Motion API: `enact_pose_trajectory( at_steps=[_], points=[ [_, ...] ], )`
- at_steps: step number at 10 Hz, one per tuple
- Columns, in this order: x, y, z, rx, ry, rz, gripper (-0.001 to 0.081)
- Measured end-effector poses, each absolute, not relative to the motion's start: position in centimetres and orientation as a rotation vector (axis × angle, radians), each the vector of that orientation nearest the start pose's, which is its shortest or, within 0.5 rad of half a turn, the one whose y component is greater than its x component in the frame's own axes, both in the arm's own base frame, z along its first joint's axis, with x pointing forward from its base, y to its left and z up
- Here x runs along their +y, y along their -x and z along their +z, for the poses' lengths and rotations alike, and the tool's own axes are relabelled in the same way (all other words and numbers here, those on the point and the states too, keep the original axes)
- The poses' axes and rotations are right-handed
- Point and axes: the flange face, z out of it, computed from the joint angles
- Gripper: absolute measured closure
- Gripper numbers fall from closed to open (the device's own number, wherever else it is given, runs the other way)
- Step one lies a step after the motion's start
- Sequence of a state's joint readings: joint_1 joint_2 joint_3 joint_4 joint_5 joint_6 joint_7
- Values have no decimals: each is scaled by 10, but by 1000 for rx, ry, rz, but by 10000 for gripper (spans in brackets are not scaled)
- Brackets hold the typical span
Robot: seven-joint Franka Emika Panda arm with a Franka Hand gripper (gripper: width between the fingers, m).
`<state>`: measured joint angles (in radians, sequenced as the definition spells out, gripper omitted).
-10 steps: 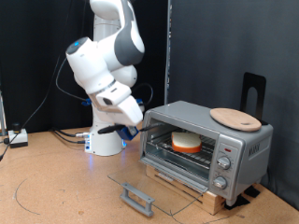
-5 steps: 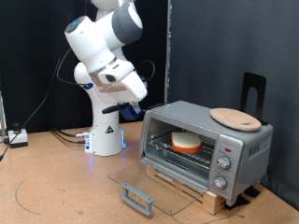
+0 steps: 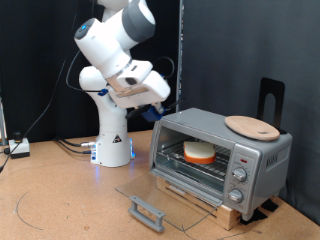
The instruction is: Make a piece of toast with the oven
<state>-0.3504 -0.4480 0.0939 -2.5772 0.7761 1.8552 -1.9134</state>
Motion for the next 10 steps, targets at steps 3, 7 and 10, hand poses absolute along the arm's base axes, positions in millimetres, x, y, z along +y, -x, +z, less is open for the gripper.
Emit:
enact_pose_trajectory(
  at_steps=[3,7,10],
  points=[
    [2,-366,418,-1687,1880,-537,410],
    [63,-344,414,-1844,1840,-379,410],
    [108,-325,405,-1818,1881,-263,410]
  ],
)
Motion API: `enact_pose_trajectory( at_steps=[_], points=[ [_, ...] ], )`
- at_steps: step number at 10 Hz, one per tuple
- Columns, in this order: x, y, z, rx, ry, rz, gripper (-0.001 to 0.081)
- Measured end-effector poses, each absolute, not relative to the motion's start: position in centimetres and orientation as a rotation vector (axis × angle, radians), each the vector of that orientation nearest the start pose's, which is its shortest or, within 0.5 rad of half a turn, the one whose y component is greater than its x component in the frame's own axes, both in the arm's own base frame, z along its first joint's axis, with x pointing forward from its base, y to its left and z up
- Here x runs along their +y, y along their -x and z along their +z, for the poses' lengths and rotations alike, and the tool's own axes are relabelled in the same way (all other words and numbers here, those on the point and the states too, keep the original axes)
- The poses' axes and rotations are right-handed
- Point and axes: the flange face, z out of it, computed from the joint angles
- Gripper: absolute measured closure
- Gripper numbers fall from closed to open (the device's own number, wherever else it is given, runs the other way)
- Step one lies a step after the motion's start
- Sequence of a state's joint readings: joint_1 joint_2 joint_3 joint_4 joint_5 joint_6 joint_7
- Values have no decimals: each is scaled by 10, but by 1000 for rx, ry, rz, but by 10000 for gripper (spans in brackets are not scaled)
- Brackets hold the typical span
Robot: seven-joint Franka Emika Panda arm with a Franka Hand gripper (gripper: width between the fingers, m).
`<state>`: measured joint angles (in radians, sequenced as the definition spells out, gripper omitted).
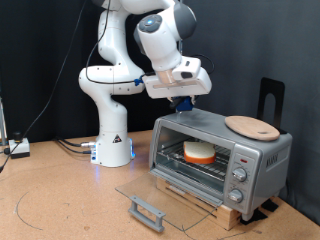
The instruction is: Make a piece of toast with the oven
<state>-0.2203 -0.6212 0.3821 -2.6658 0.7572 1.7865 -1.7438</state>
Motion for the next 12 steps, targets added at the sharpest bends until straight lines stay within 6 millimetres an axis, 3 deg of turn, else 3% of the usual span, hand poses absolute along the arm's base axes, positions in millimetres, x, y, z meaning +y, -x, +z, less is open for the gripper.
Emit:
enact_pose_trajectory(
  at_steps=[4,8,9,10,12],
  points=[
    [163,-305,375,-1799,1962,-232,410],
    [186,-299,367,-1793,1972,-259,409],
    [187,-298,366,-1788,1971,-266,184],
    [188,-299,366,-1782,1970,-271,43],
    [188,-299,367,-1776,1971,-279,6]
  ],
)
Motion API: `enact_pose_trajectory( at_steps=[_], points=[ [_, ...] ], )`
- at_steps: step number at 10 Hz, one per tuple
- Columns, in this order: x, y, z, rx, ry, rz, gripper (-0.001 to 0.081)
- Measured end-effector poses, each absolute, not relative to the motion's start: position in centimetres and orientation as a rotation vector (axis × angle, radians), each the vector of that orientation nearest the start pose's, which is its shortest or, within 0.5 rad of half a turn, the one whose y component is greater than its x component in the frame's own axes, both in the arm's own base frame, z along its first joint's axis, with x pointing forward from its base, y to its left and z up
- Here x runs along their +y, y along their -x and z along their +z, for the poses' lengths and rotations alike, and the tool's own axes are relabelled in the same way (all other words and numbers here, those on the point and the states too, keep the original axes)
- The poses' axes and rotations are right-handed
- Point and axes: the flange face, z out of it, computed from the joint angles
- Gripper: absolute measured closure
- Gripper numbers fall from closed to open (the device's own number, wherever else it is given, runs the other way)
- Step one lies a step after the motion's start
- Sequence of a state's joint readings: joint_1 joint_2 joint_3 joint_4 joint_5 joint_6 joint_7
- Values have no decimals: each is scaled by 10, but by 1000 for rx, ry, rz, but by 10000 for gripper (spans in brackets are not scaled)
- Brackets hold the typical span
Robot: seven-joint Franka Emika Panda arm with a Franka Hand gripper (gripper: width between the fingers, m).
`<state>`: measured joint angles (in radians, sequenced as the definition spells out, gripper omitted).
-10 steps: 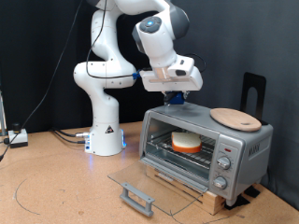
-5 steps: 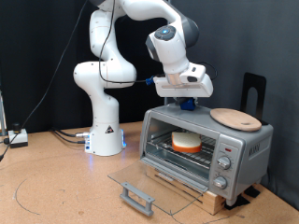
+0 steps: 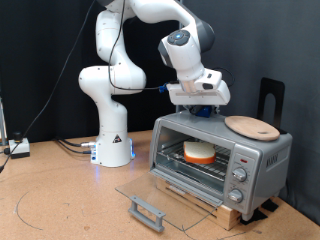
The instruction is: Make a piece of toast with the oven
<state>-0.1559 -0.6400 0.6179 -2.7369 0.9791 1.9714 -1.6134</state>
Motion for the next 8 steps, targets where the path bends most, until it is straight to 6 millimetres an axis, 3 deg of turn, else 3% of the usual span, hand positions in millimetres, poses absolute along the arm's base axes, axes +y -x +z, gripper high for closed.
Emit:
enact_pose_trajectory(
  at_steps=[4,8],
  points=[
    [176,-305,382,-1752,1941,-352,-3],
    [147,-306,431,-1679,1827,-475,-3]
  ],
)
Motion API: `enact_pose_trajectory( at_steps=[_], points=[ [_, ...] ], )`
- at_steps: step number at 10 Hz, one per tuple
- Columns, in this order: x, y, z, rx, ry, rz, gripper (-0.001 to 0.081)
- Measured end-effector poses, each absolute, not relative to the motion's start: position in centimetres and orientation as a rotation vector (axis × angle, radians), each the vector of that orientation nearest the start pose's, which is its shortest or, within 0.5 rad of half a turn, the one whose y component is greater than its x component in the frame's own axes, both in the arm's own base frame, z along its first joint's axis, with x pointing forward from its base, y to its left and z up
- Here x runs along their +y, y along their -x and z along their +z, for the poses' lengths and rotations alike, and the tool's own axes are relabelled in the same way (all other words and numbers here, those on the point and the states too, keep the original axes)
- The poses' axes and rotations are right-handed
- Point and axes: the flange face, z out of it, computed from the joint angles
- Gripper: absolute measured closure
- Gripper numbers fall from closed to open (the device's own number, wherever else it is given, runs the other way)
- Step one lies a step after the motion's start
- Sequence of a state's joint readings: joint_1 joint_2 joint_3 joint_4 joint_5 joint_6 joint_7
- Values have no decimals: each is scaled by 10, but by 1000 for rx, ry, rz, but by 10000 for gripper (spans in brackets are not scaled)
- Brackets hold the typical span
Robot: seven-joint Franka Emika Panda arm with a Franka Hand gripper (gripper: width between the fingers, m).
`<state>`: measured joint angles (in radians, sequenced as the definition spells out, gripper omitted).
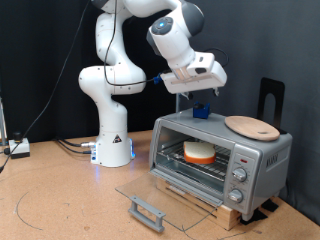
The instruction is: Make a piece of toast with the oven
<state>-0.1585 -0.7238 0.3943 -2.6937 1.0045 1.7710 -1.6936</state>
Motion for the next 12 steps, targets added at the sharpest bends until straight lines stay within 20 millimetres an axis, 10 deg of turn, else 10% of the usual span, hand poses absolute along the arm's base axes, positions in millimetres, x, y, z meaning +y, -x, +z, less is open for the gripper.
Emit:
enact_pose_trajectory(
  at_steps=[4,12],
  points=[
    [128,-313,434,-1616,1881,-518,-3],
    [1,-341,432,-1352,2147,-614,-3]
  ],
)
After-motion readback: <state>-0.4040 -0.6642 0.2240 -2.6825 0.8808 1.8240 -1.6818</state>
